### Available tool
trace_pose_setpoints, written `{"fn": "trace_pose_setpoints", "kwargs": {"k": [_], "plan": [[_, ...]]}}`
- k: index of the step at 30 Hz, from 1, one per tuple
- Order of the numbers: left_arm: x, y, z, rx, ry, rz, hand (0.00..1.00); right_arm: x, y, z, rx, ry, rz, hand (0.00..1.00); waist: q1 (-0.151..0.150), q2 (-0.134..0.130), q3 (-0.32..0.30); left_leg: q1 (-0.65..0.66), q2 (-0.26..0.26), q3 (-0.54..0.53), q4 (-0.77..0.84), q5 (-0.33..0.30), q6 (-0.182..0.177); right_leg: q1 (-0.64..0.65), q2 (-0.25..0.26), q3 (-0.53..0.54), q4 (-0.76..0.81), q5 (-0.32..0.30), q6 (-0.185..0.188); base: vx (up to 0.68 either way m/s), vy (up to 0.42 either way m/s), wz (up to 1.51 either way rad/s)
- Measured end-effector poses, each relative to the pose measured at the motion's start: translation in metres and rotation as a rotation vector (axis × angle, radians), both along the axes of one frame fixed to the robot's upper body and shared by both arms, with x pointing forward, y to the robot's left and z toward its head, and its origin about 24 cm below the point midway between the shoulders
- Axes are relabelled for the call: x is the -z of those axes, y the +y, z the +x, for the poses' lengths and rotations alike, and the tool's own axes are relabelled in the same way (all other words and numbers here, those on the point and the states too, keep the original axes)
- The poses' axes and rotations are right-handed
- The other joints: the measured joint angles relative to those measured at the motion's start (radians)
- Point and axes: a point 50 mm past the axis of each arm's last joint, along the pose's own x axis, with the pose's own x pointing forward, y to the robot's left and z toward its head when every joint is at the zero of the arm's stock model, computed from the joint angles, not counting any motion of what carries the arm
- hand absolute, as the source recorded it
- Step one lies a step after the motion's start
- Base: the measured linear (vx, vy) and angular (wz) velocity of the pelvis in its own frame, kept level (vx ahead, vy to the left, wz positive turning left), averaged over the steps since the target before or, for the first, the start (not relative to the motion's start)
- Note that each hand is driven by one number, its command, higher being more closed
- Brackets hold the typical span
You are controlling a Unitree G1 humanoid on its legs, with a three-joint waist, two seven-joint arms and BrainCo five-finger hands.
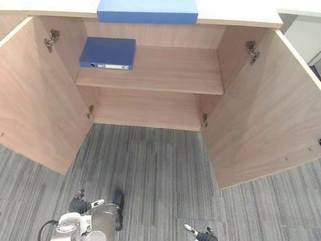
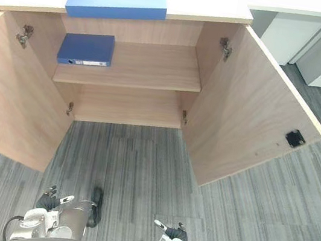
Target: Walk over to the cabinet, pick up the folder, carry it to the office cabinet, place the folder inside the office cabinet, then close the office cabinet door
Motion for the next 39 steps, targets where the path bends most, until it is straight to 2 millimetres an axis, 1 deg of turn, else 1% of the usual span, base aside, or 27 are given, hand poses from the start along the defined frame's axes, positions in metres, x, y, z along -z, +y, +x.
{"fn": "trace_pose_setpoints", "kwargs": {"k": [1, 3, 4, 5, 6, 8, 10, 12, 13, 14, 15, 17, 18, 19, 20, 21, 22, 24, 26, 27, 28, 29, 30, 31, 33, 34, 39], "plan": [[0.0, 0.002, 0.0, -0.001, 0.002, 0.004, 0.0, 0.001, 0.002, -0.001, -0.001, 0.007, 0.007, 0.0, -0.001, -0.012, -0.006, -0.001, -0.005, 0.012, 0.021, -0.02, 0.009, -0.005, -0.008, 0.012, 0.019, 0.0, 0.002, 0.54, 0.303, -0.51], [0.001, 0.005, -0.003, 0.0, 0.018, 0.013, 0.0, 0.004, 0.006, -0.005, -0.006, 0.028, 0.019, 0.0, 0.006, -0.028, -0.017, 0.046, -0.01, 0.06, 0.051, -0.079, 0.031, -0.077, -0.028, 0.071, 0.221, 0.01, 0.018, 0.45, 0.252, -0.56], [0.003, 0.005, -0.005, 0.005, 0.034, 0.012, 0.0, 0.004, 0.006, -0.005, -0.005, 0.028, 0.018, 0.0, -0.003, -0.028, -0.016, 0.1, -0.017, 0.073, 0.038, -0.105, 0.045, -0.15, -0.038, 0.085, 0.415, 0.046, 0.068, 0.33, 0.192, -0.34], [0.004, 0.005, -0.007, 0.011, 0.047, 0.012, 0.0, 0.004, 0.005, -0.005, -0.005, 0.026, 0.016, 0.0, -0.011, -0.027, -0.015, 0.129, -0.023, 0.074, 0.027, -0.114, 0.05, -0.186, -0.044, 0.091, 0.523, 0.07, 0.094, 0.49, 0.227, -0.06], [0.006, 0.005, -0.01, 0.023, 0.063, 0.014, 0.0, 0.003, 0.004, -0.003, -0.013, 0.023, 0.011, 0.0, -0.024, -0.025, -0.014, 0.179, -0.028, 0.072, 0.011, -0.127, 0.058, -0.249, -0.045, 0.083, 0.68, 0.063, 0.103, 0.41, 0.152, 0.04], [0.008, 0.003, -0.015, 0.024, 0.083, 0.011, 0.0, 0.0, 0.003, 0.002, -0.04, 0.006, -0.006, 0.0, -0.024, -0.01, -0.005, 0.292, -0.034, 0.072, -0.07, -0.131, 0.059, -0.344, -0.042, 0.018, 0.796, 0.014, 0.066, 0.4, 0.092, 0.0], [0.009, 0.002, -0.017, 0.022, 0.094, 0.006, 0.0, -0.002, 0.003, 0.007, -0.072, -0.011, -0.023, 0.0, -0.028, -0.004, -0.002, 0.376, -0.024, 0.071, -0.131, -0.13, 0.059, -0.391, -0.028, -0.053, 0.747, -0.017, 0.034, 0.35, 0.003, 0.06], [0.009, 0.0, -0.016, 0.016, 0.092, -0.001, 0.0, -0.003, 0.004, 0.009, -0.086, -0.018, -0.028, 0.0, -0.035, -0.003, -0.003, 0.418, -0.01, 0.069, -0.16, -0.129, 0.056, -0.441, 0.0, -0.086, 0.605, -0.021, 0.028, 0.36, -0.071, 0.22], [0.009, 0.0, -0.016, 0.016, 0.092, -0.003, 0.0, -0.004, 0.005, 0.011, -0.087, -0.022, -0.028, 0.0, -0.042, -0.002, -0.005, 0.433, -0.006, 0.054, -0.176, -0.131, 0.033, -0.45, 0.03, -0.083, 0.44, 0.02, 0.02, 0.33, -0.112, 0.47], [0.009, 0.002, -0.017, 0.016, 0.093, 0.003, 0.0, -0.002, 0.007, 0.007, -0.086, -0.009, -0.021, 0.0, -0.044, -0.021, -0.014, 0.446, -0.023, 0.03, -0.184, -0.141, 0.001, -0.437, 0.038, -0.061, 0.258, 0.17, -0.007, 0.35, -0.137, 0.51], [0.009, 0.003, -0.016, 0.011, 0.09, 0.003, 0.0, -0.001, 0.007, 0.005, -0.076, -0.01, -0.013, 0.0, -0.042, -0.035, -0.016, 0.455, -0.036, 0.013, -0.186, -0.151, -0.015, -0.438, 0.034, -0.046, 0.241, 0.227, -0.011, 0.35, -0.132, 0.41], [0.013, -0.016, -0.02, -0.004, 0.102, -0.052, 0.0, -0.003, -0.005, 0.006, -0.073, -0.008, -0.048, 0.0, -0.036, 0.048, -0.031, 0.469, 0.018, -0.011, -0.193, -0.16, -0.044, -0.403, 0.062, -0.086, 0.234, 0.202, -0.02, 0.32, -0.138, 0.38], [0.013, -0.02, -0.019, -0.015, 0.097, -0.067, 0.0, -0.004, -0.009, 0.006, -0.075, -0.008, -0.059, 0.0, -0.035, 0.067, -0.03, 0.46, 0.037, -0.012, -0.171, -0.154, -0.056, -0.382, 0.066, -0.113, 0.212, 0.193, -0.03, 0.32, -0.151, 0.5], [0.012, -0.022, -0.017, -0.024, 0.091, -0.073, 0.0, -0.005, -0.01, 0.006, -0.074, -0.008, -0.061, 0.0, -0.035, 0.074, -0.029, 0.45, 0.042, -0.011, -0.141, -0.149, -0.063, -0.367, 0.066, -0.126, 0.202, 0.189, -0.033, 0.28, -0.17, 0.55], [0.011, -0.022, -0.014, -0.038, 0.079, -0.079, 0.0, -0.005, -0.011, 0.006, -0.074, -0.006, -0.063, 0.0, -0.034, 0.071, -0.024, 0.413, 0.061, -0.009, -0.034, -0.145, -0.074, -0.321, 0.069, -0.142, 0.172, 0.184, -0.039, 0.24, -0.175, 0.52], [0.009, -0.021, -0.012, -0.039, 0.064, -0.076, 0.0, -0.003, -0.01, 0.001, -0.071, 0.005, -0.06, 0.0, -0.026, 0.064, -0.02, 0.366, 0.091, 0.002, 0.099, -0.15, -0.099, -0.263, 0.07, -0.158, 0.138, 0.18, -0.045, 0.25, -0.176, 0.43], [0.009, -0.02, -0.011, -0.039, 0.055, -0.075, 0.0, -0.002, -0.01, -0.002, -0.069, 0.011, -0.059, 0.0, -0.02, 0.064, -0.019, 0.354, 0.108, 0.018, 0.157, -0.155, -0.102, -0.238, 0.074, -0.165, 0.125, 0.177, -0.049, 0.18, -0.117, 0.23], [0.007, -0.022, -0.008, -0.041, 0.037, -0.079, 0.0, -0.001, -0.011, -0.007, -0.063, 0.022, -0.057, 0.0, -0.011, 0.06, -0.022, 0.316, 0.153, 0.067, 0.241, -0.17, -0.084, -0.193, 0.076, -0.182, 0.1, 0.169, -0.053, 0.09, -0.036, 0.11], [0.004, -0.024, -0.004, -0.041, 0.014, -0.082, 0.0, 0.0, -0.01, -0.008, -0.057, 0.023, -0.052, 0.0, -0.006, 0.058, -0.022, 0.257, 0.156, 0.079, 0.173, -0.178, -0.075, -0.185, 0.072, -0.172, 0.088, 0.167, -0.042, 0.07, 0.047, -0.05], [0.004, -0.024, -0.003, -0.041, 0.012, -0.082, 0.0, 0.0, -0.01, -0.008, -0.055, 0.023, -0.052, 0.0, -0.005, 0.057, -0.022, 0.256, 0.149, 0.076, 0.126, -0.177, -0.075, -0.186, 0.07, -0.165, 0.088, 0.167, -0.037, 0.05, 0.113, -0.27], [0.004, -0.024, -0.003, -0.042, 0.013, -0.082, 0.0, 0.0, -0.01, -0.008, -0.054, 0.024, -0.052, 0.0, -0.004, 0.057, -0.021, 0.262, 0.131, 0.068, 0.01, -0.153, -0.079, -0.187, 0.066, -0.15, 0.091, 0.166, -0.025, 0.05, 0.158, -0.3], [0.005, -0.024, -0.004, -0.041, 0.019, -0.085, 0.0, -0.001, -0.011, -0.007, -0.055, 0.023, -0.054, 0.0, -0.004, 0.061, -0.023, 0.276, 0.113, 0.049, -0.092, -0.064, -0.066, -0.19, 0.066, -0.136, 0.102, 0.16, -0.007, 0.06, 0.17, -0.32], [0.005, -0.024, -0.003, -0.038, 0.017, -0.084, 0.0, 0.0, -0.01, -0.008, -0.056, 0.027, -0.05, 0.0, -0.001, 0.054, -0.028, 0.292, 0.099, 0.055, -0.107, -0.057, -0.06, -0.191, 0.058, -0.118, 0.106, 0.158, 0.006, 0.09, 0.202, -0.21], [0.006, -0.02, -0.006, -0.039, 0.028, -0.074, 0.0, 0.002, -0.006, -0.011, -0.053, 0.033, -0.039, 0.0, -0.001, 0.034, -0.041, 0.309, 0.078, 0.064, -0.141, -0.05, -0.053, -0.183, 0.044, -0.106, 0.081, 0.167, 0.02, 0.08, 0.155, -0.18], [0.006, -0.013, -0.007, -0.042, 0.036, -0.058, 0.0, 0.003, 0.0, -0.014, -0.043, 0.039, -0.023, 0.0, -0.001, 0.017, -0.05, 0.315, 0.061, 0.081, -0.163, -0.047, -0.046, -0.179, 0.036, -0.096, 0.053, 0.184, 0.031, 0.09, 0.138, -0.13], [0.006, -0.011, -0.008, -0.042, 0.04, -0.052, 0.0, 0.004, 0.002, -0.015, -0.034, 0.04, -0.013, 0.0, -0.001, -0.002, -0.058, 0.329, 0.049, 0.086, -0.18, -0.043, -0.04, -0.165, 0.029, -0.093, 0.032, 0.193, 0.039, 0.07, 0.104, -0.09], [0.009, -0.011, -0.015, -0.035, 0.062, -0.05, 0.0, 0.005, -0.001, -0.019, -0.039, 0.055, -0.023, 0.0, -0.006, 0.014, -0.07, 0.407, 0.007, 0.099, -0.27, -0.019, -0.021, -0.11, 0.014, -0.079, -0.034, 0.216, 0.056, 0.04, 0.074, -0.08]]}}
